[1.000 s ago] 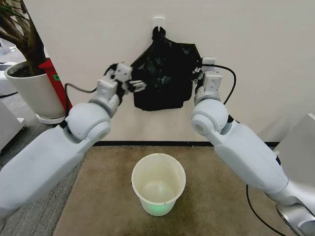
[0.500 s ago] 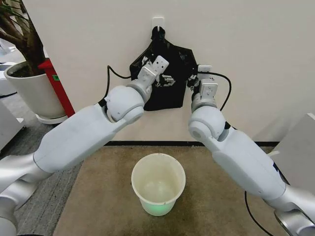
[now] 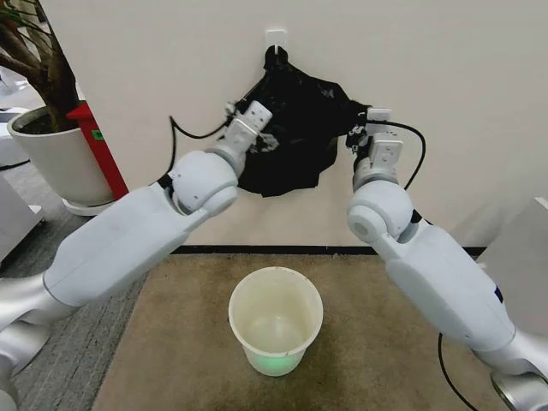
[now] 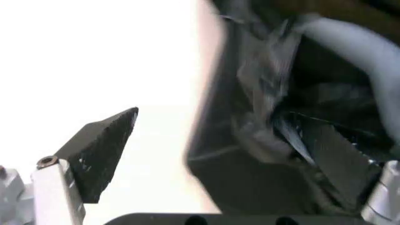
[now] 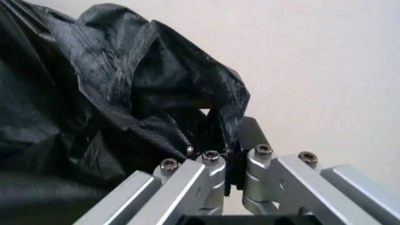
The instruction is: Place the garbage bag over the trash bin.
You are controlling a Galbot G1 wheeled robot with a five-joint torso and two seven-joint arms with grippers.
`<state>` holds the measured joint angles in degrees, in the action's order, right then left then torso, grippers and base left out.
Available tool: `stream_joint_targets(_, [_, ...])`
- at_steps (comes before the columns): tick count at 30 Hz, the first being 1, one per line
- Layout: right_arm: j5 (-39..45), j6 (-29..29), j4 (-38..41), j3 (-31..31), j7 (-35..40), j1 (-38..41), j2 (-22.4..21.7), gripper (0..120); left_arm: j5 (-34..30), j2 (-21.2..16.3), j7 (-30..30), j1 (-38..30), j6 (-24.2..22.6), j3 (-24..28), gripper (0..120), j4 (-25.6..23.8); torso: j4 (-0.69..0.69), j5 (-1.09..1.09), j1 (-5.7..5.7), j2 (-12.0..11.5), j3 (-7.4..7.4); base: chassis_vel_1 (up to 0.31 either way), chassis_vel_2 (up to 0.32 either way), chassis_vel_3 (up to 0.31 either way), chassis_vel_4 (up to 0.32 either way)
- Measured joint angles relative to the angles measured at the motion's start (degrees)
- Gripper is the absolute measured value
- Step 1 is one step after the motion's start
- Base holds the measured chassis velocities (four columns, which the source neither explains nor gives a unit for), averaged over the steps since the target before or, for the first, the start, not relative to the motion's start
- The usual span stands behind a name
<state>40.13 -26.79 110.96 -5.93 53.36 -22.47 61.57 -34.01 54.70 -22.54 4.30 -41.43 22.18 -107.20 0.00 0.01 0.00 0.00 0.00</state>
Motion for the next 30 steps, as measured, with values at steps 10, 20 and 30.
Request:
stream_joint_targets(10, [-1.49,0.31,1.24,1.51,-1.10,-3.59,-1.58,0,-1.44,-3.26,-7.61,3.79,5.02,-6.33,97,-1.49,0.00,0.00,0.00,0.00,0.00,0.000,0.000,0.000,0.000])
stream_joint_targets(20, [-1.46,0.42,1.59,1.26,-0.94,-3.09,-2.39,0,-2.86,-5.64,-8.80,9.24,5.68,-11.21,96,-4.02,0.01,-0.02,0.00,0.00,0.00,0.000,0.000,0.000,0.000])
stream_joint_targets(30, [-2.34,0.41,2.09,-0.47,-0.98,-3.94,-1.99,0,-8.24,-1.40,-7.24,0.43,3.83,-2.12,98,-7.10,-0.02,0.00,0.00,0.00,0.00,0.000,0.000,0.000,0.000])
